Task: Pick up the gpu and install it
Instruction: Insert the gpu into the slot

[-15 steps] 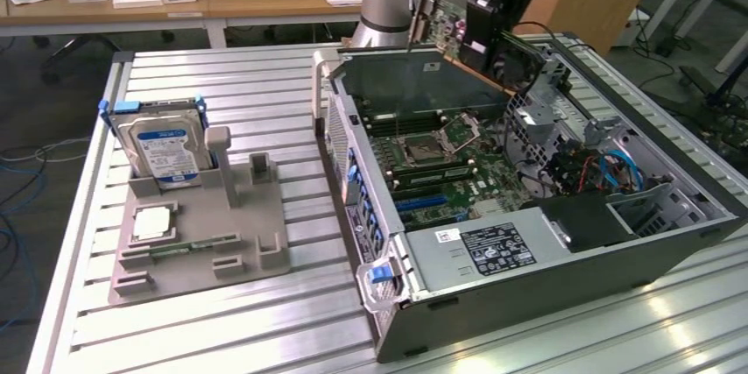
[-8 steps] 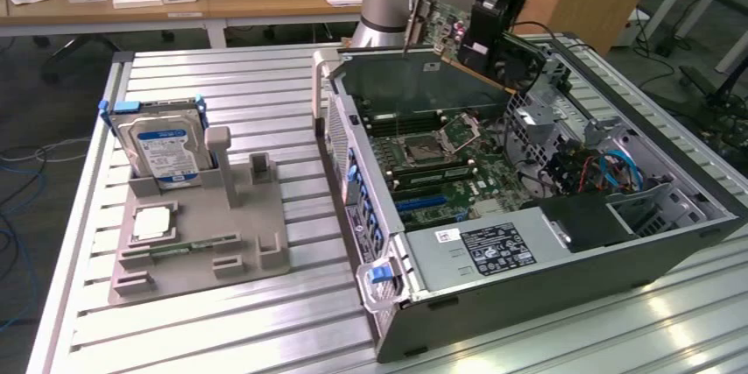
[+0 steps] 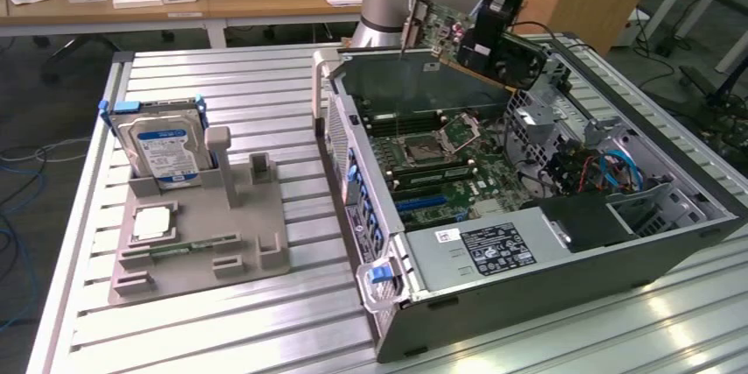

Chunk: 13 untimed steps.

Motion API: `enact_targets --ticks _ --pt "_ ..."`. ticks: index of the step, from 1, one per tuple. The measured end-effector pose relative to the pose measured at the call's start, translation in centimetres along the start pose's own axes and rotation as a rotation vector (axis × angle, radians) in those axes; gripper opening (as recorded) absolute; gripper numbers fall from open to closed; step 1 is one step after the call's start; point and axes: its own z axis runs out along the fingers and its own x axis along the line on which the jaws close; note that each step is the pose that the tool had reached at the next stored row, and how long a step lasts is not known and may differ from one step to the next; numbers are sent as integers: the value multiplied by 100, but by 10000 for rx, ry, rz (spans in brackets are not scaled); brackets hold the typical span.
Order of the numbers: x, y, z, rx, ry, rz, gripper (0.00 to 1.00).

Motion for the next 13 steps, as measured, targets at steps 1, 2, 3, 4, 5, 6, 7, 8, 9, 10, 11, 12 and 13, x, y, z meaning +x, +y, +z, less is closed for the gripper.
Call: enact_targets --ticks 1,2,3,4,5,6,7,8,9,10,11,12,13 --pt "0 0 0 0 6 -134 28" --pt "0 0 0 -1 12 -279 28" --pt "0 0 0 -2 16 -409 28" --pt "0 0 0 -2 22 -540 28" --pt "0 0 0 -2 27 -669 28" --pt "0 0 1 -3 32 -801 28" --pt "0 0 1 -3 37 -945 28" --pt "0 0 1 -4 42 -1072 28" --pt "0 0 1 -5 48 -1220 28" --pt "0 0 1 -5 54 -1352 28" --pt "0 0 1 -5 59 -1487 28" --pt "0 0 1 -6 64 -1624 28" --pt "0 0 1 -6 70 -1763 28"
